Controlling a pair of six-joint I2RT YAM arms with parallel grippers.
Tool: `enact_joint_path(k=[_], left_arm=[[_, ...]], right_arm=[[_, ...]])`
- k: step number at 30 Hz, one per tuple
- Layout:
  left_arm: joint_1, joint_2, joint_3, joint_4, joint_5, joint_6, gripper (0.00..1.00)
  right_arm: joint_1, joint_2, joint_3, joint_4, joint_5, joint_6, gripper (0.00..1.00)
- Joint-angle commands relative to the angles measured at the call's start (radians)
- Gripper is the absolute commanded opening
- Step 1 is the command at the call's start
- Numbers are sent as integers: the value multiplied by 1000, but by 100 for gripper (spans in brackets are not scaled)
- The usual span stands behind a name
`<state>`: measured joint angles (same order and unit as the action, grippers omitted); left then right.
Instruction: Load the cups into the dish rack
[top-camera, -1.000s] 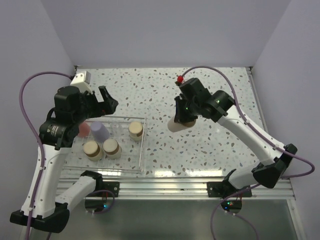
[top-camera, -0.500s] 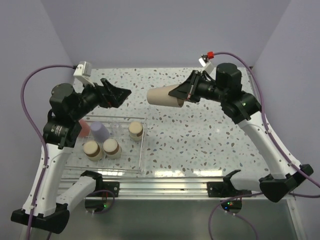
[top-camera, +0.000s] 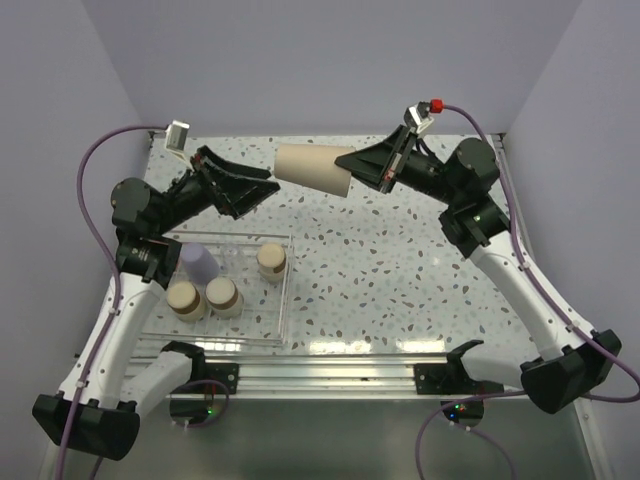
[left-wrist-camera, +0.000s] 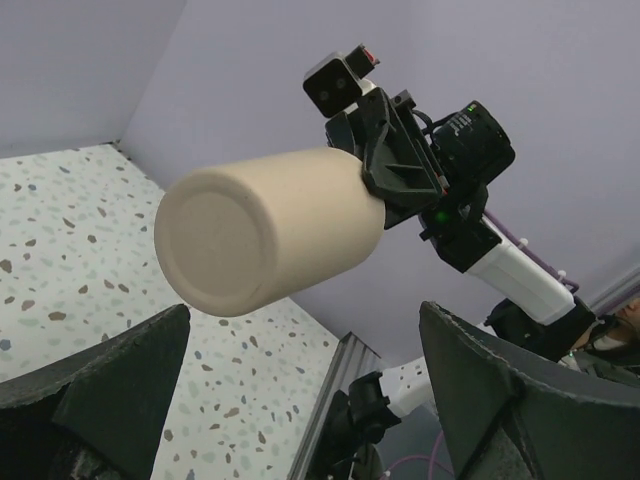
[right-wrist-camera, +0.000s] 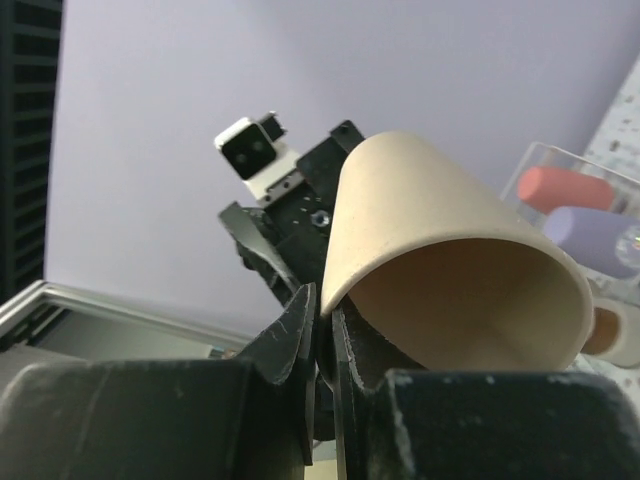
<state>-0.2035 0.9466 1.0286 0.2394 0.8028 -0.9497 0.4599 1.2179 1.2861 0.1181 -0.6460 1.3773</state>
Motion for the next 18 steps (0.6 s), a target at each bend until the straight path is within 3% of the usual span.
enact_joint_path(k=[1,10,18], left_arm=[[3,-2,-2,173,65,-77,100],[1,3,-56,365,62,-202,100],[1,44,-58,436,53,-251,100]], right_arm=[[0,-43,-19,219,-14,138,0],[0,-92,-59,222,0,158,0],[3,-112,-73,245,9,181,0]])
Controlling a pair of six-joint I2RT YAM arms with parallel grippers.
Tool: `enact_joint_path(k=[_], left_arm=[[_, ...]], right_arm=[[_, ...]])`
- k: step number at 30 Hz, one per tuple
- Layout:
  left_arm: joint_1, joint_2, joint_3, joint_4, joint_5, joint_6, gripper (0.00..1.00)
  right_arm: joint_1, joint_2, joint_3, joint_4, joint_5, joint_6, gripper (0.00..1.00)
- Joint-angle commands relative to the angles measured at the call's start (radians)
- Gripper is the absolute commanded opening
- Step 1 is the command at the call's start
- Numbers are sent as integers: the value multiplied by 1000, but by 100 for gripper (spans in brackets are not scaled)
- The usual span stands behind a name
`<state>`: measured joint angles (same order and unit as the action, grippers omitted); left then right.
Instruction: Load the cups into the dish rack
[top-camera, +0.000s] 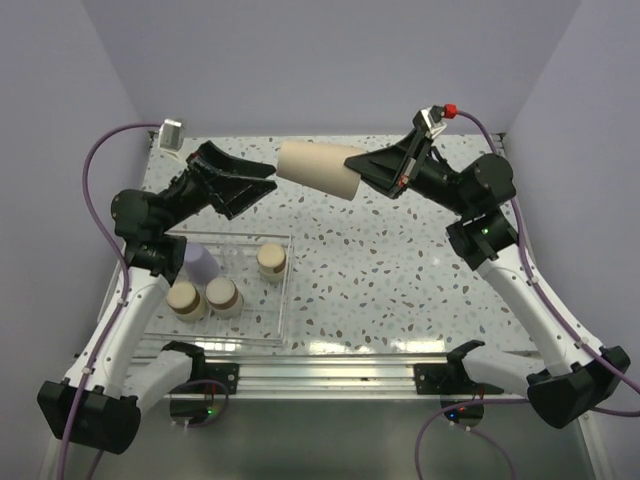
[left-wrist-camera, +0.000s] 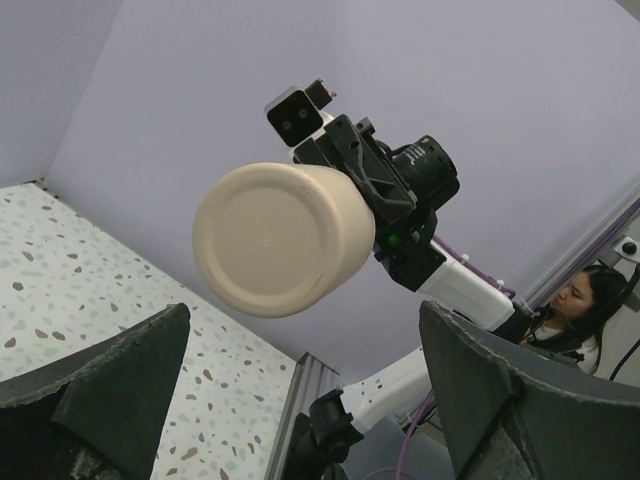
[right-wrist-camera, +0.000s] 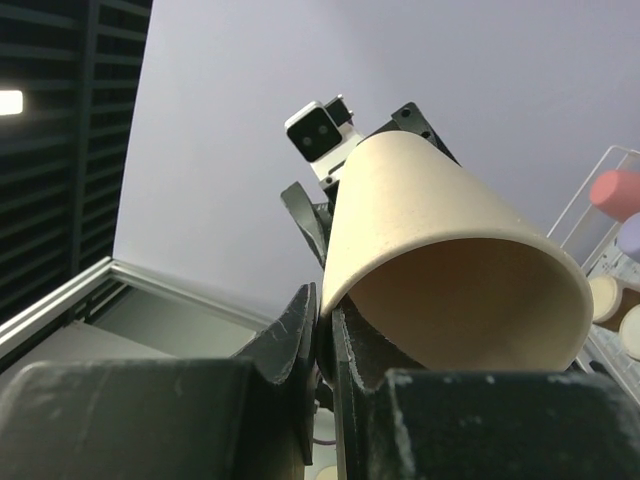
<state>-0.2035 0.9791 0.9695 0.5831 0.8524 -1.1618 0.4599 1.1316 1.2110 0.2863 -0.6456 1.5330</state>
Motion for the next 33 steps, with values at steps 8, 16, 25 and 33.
enact_joint_path(k=[8,16,25,33], left_arm=[[-22,43,-3,169,-9,-96,100],[-51,35,-11,195,-39,-116,100],[-56,1,-17,124,-39,-96,72],[-57,-25,-11,64,-56,-68,36]], right_arm=[[66,0,19,71,34,6,0],[138,23,27,68,70,-20,0],[146,23,9,102,104,-14,0],[152,31,-4,125,103,-5,0]])
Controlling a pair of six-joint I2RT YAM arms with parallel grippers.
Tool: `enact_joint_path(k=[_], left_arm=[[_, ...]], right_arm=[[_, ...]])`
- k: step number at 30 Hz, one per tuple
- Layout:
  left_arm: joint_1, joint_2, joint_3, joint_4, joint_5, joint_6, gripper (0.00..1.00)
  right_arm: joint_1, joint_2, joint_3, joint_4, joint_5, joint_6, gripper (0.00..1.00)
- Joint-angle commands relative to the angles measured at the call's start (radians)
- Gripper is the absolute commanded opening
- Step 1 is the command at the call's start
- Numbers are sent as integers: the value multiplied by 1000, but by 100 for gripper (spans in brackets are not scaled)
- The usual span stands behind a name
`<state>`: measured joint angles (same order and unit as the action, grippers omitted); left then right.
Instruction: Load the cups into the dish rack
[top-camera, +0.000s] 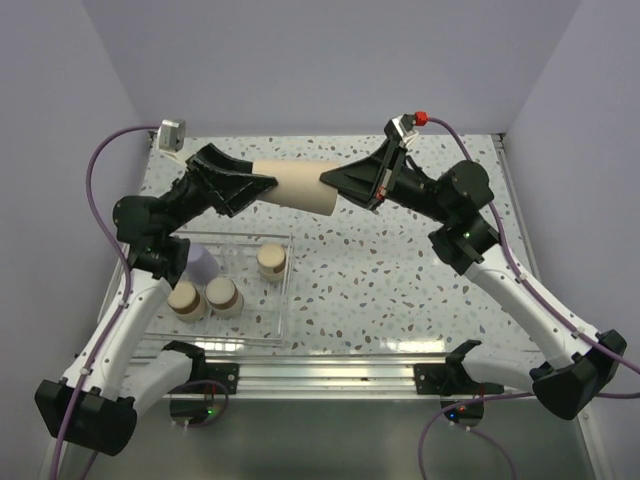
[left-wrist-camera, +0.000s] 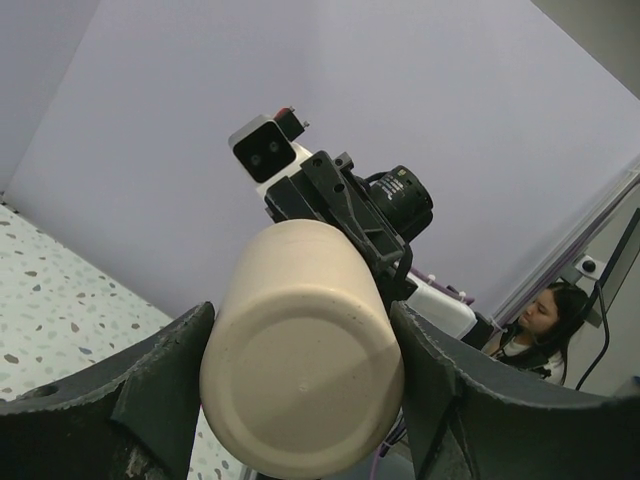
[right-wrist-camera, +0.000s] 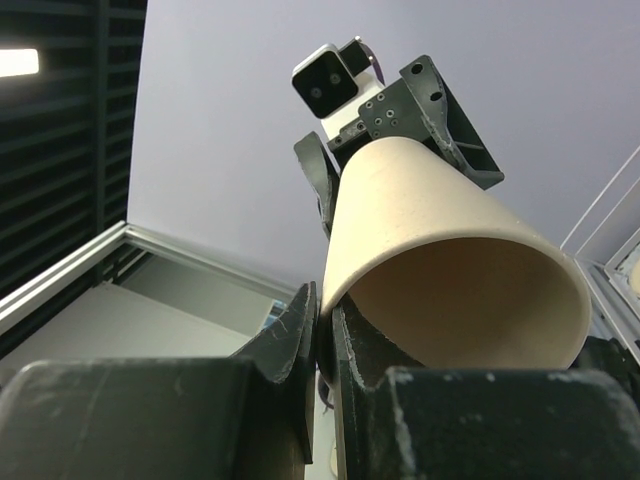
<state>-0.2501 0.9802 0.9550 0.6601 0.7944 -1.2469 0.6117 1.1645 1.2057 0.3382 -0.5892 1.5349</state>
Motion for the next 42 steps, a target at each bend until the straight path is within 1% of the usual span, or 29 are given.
enact_joint_path(k=[1,4,5,6,7,8,10,11,13,16,17,18,19,20,21,23,25,26,27,28,29,30,31,32,33,34,36,40,42], left_arm=[[-11,-34,4,-22,2,23,34],[-11,-44,10,-59,-7,46,29],[-11,-46,16,-74,-11,58,22],[-11,-51,22,-124,-14,72,18],[-11,-58,28,-151,-21,104,14],[-11,-64,36,-174,-26,118,6],[-9,-72,48,-249,-38,161,0],[-9,-75,59,-272,-40,173,0],[-9,-80,68,-333,-46,204,0],[-9,-92,82,-405,-60,246,0],[-8,-95,91,-422,-63,257,0],[-8,-97,99,-466,-67,271,0],[-8,-98,109,-494,-81,300,0],[-8,-98,134,-523,-89,319,0],[-8,-92,149,-600,-99,363,0],[-8,-83,197,-687,-129,412,0],[-8,-72,237,-821,-182,492,0],[-8,-66,282,-870,-202,523,0],[-8,-52,307,-966,-221,587,0],[-8,-42,335,-1023,-268,621,0],[-8,-28,416,-1092,-300,660,0],[-8,9,466,-1258,-341,749,0],[-8,24,513,-1334,-422,785,0],[-8,35,577,-1446,-461,814,0],[-8,43,597,-1485,-492,864,0],[-8,43,626,-1516,-538,882,0],[-8,41,645,-1590,-578,912,0],[-8,31,666,-1669,-616,929,0],[-8,14,653,-1703,-642,938,0]], right_arm=[[0,-3,3,64,42,-16,0],[2,-17,18,-26,35,-79,1],[0,-26,28,-89,35,-119,7],[0,-31,29,-119,35,-136,18],[2,-34,32,-146,29,-154,23],[0,-40,32,-187,19,-179,29],[-7,-45,34,-229,0,-208,41],[-12,-48,41,-287,-1,-240,47],[-29,-61,51,-335,-8,-272,60],[-64,-77,81,-487,-14,-361,67],[-81,-80,95,-583,-11,-428,70],[-89,-81,109,-638,-3,-467,72],[-93,-86,144,-760,9,-511,73],[-98,-88,161,-818,44,-595,74],[-104,-88,175,-870,64,-631,74],[-112,-89,204,-999,107,-711,74],[-119,-92,204,-1059,135,-740,74],[-127,-92,203,-1070,138,-755,75],[-128,-95,200,-1074,143,-762,75],[-130,-97,193,-1082,144,-766,75],[-130,-97,192,-1085,144,-775,75],[-130,-97,192,-1088,143,-782,75],[-130,-95,192,-1097,144,-795,76],[-133,-95,190,-1102,144,-802,76],[-133,-94,187,-1107,146,-806,76],[-132,-94,180,-1108,143,-815,76],[-133,-91,169,-1108,137,-823,77],[-133,-78,147,-1117,129,-841,77],[-133,-72,140,-1116,129,-849,77]])
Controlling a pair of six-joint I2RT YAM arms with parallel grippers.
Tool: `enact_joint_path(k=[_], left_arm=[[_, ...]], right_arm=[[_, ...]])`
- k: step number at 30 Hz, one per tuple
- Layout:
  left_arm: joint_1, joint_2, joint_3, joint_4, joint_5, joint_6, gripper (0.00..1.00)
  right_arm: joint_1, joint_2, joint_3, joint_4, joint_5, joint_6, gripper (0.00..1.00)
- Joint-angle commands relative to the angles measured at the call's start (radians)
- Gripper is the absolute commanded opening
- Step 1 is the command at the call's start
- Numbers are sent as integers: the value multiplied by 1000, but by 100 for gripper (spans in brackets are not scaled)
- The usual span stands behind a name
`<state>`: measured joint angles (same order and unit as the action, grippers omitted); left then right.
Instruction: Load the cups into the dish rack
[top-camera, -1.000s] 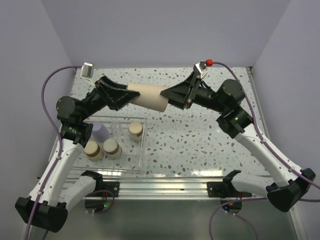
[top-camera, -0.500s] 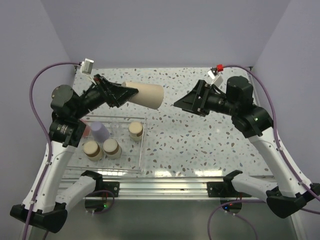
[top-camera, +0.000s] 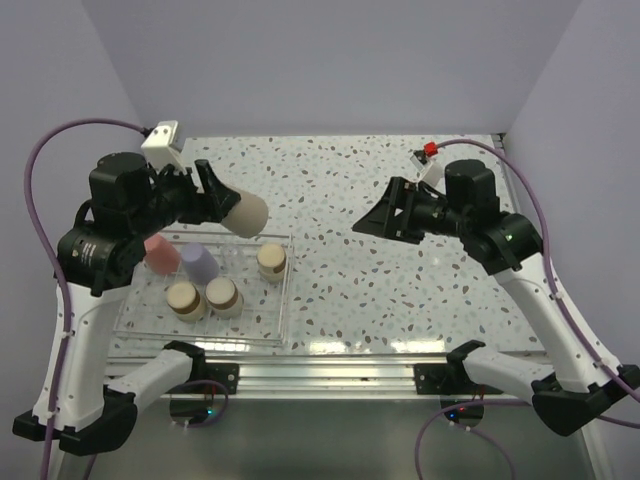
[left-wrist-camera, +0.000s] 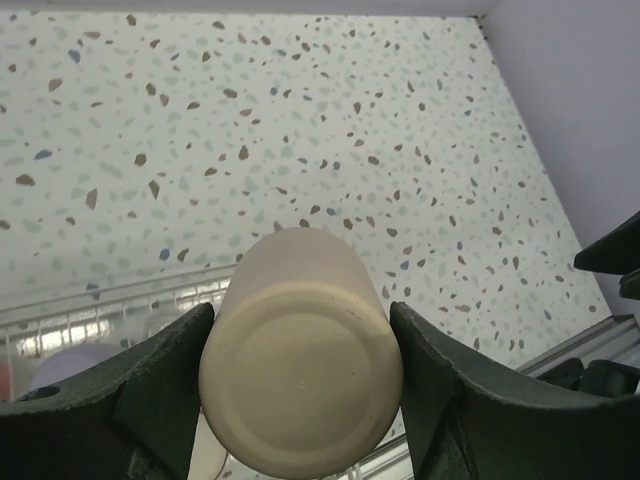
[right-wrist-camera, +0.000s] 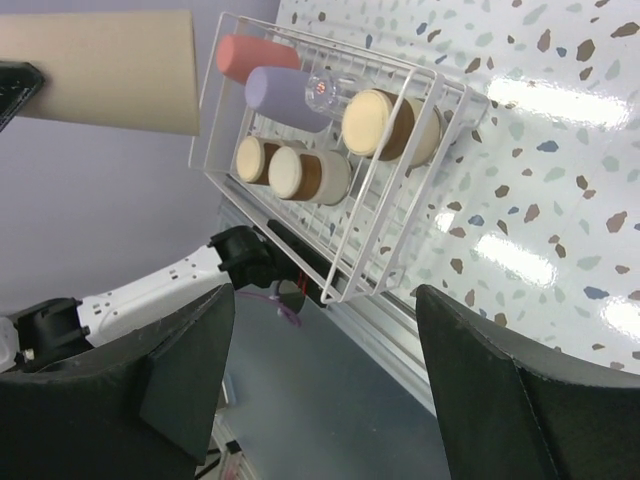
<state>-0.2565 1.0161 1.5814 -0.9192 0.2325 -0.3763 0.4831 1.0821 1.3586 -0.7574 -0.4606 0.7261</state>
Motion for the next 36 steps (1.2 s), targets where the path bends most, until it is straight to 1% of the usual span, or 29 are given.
enact_joint_path(k=[1,6,11,16,24,36], left_arm=[[-1,-31,6,-132,-102,68,0],[-4,-68,-70,-165,-96,54,0],[-10,-116,-182,-182,-90,40,0],[-15,-131,-267,-179,-61,28,0],[-52,-139,-357,-144,-15,20,0],[-84,-159,-455,-112,-1,23,0]], right_arm=[[-3,10,-21,-19,-1,-42,77],[-3,30,-47,-5,-18,-56,77],[-5,52,-62,1,-21,-71,77],[-5,62,-84,20,-24,-67,77],[-5,67,-104,41,-12,-53,77],[-5,50,-151,66,5,-22,77]])
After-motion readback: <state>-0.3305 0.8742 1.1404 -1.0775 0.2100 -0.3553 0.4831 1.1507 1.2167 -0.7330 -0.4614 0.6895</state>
